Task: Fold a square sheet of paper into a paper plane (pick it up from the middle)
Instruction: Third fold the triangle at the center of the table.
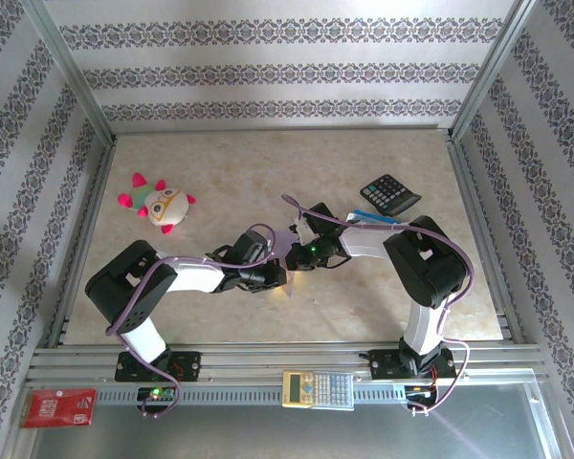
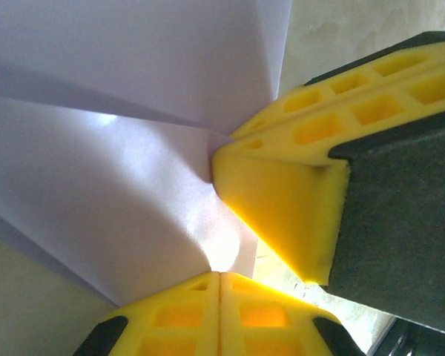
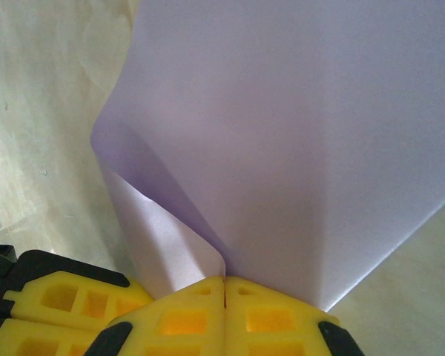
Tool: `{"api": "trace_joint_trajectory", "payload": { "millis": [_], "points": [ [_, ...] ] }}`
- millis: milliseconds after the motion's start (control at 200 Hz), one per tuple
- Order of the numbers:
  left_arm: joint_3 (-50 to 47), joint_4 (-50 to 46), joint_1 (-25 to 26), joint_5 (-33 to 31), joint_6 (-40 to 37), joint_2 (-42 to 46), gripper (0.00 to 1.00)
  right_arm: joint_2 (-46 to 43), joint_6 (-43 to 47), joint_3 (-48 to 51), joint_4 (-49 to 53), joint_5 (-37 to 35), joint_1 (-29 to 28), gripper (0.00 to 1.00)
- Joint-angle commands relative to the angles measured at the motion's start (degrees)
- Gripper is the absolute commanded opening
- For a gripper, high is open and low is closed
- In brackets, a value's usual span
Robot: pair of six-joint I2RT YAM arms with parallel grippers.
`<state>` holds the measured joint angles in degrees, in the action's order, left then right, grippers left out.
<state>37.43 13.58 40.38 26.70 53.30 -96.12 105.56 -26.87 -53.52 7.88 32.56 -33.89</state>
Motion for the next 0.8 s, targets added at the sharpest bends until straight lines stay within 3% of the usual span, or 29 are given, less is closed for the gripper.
{"api": "trace_joint_trajectory", "payload": {
  "millis": [0, 535, 794],
  "points": [
    [1.06, -3.44, -0.63, -1.09, -2.09, 2.64, 0.09, 3.43, 0.45, 1.72, 3.64, -6.19, 0.32, 0.01],
    [0.28, -1.63, -2.06, 0.19, -2.16, -2.21, 0.09, 3.4, 0.48, 1.88, 3.7, -6.11, 0.32, 0.01],
    [1.14, -2.05, -2.48, 0.55, -1.73, 2.42, 0.11, 3.2, 0.58, 1.78, 3.76, -6.18, 0.32, 0.01]
  ]
}}
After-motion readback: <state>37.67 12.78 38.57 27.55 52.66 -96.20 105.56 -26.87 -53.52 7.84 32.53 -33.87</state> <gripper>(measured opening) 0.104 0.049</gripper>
